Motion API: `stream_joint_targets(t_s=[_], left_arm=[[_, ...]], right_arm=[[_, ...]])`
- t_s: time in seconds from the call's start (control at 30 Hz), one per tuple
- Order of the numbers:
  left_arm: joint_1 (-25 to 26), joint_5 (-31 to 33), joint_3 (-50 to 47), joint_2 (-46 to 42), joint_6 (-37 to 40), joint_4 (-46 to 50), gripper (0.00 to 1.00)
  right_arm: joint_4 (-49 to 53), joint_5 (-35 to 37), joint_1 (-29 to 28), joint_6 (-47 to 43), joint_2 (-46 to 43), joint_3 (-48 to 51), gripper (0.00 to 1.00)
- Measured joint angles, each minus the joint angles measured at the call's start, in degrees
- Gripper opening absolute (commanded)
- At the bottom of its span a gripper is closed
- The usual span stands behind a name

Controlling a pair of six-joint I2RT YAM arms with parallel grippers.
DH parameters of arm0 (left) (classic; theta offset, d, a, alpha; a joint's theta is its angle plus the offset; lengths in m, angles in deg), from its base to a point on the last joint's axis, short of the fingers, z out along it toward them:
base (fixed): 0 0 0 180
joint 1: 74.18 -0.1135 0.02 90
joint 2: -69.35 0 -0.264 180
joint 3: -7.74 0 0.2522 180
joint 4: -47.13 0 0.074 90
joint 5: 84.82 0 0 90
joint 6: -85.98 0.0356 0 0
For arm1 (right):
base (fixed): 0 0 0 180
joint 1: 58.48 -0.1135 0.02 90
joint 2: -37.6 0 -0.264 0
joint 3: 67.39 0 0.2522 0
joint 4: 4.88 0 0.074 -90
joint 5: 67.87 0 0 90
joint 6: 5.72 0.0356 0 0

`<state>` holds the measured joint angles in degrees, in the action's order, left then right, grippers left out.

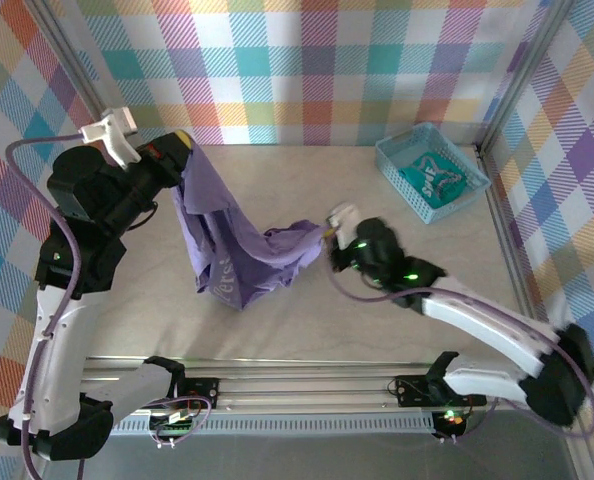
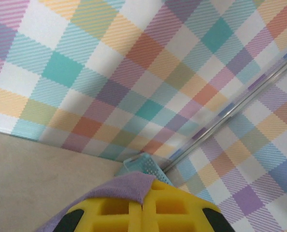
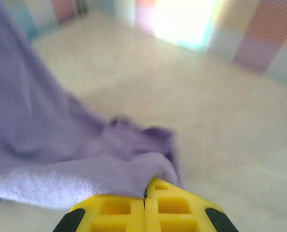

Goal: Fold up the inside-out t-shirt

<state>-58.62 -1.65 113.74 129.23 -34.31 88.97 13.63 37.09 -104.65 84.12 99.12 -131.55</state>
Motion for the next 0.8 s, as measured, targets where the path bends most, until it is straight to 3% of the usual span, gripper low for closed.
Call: stream_joint_targets(t_s=[0.17, 0.4, 0.67, 0.8], left_arm=[[0.00, 2.89, 3.23, -3.06, 1.90, 1.11, 0.00], [0.00, 8.57, 10.75, -8.00, 7.26, 3.87, 0.00], [0.00, 12.02, 15.41, -4.15, 10.71, 3.76, 0.00], [0.00, 12.41, 13.51, 4.66, 11.50, 3.10, 0.00]], right_arm=[[5.38, -2.25, 1.36, -5.25, -11.65, -11.65, 0.00], [11.10, -4.04, 1.31, -9.94, -16.37, -24.24, 0.00], [11.65, 1.40, 1.75, -17.25, -12.35, -32.13, 0.00], [10.60, 0.09, 9.99, -18.23, -3.91, -33.75, 0.00]])
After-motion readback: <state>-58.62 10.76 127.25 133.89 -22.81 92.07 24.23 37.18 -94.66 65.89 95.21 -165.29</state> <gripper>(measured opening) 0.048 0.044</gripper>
